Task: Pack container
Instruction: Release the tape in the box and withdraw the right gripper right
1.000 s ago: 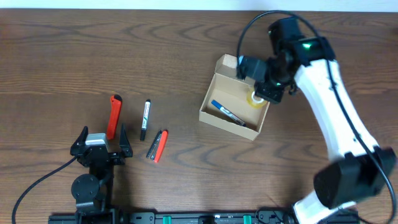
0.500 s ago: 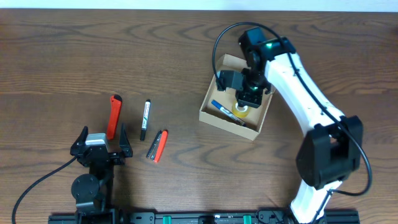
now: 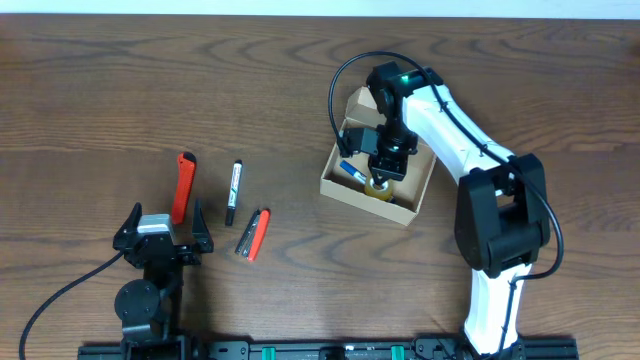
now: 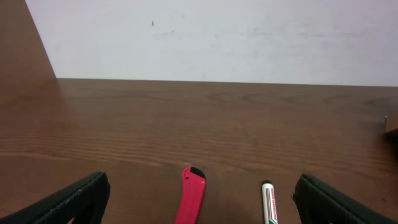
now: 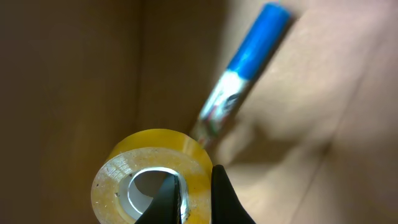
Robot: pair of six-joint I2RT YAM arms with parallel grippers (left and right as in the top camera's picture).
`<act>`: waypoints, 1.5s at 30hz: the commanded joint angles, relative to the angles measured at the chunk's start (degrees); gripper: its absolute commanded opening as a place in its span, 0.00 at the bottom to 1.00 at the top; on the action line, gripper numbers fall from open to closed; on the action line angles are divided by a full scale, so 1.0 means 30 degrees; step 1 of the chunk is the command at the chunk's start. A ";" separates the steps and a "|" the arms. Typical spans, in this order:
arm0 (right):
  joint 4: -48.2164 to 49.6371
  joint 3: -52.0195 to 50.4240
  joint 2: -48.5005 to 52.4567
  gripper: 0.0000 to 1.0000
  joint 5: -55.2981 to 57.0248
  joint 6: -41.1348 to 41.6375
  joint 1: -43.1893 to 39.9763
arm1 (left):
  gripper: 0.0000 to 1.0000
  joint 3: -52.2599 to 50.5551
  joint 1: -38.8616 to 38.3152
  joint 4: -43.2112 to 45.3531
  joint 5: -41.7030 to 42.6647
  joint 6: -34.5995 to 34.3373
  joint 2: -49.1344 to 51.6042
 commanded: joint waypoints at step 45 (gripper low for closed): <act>-0.0073 0.0619 -1.4302 0.99 -0.0656 1.2203 -0.2849 | 0.95 -0.0459 -0.0073 0.0801 0.0131 -0.0590 -0.0138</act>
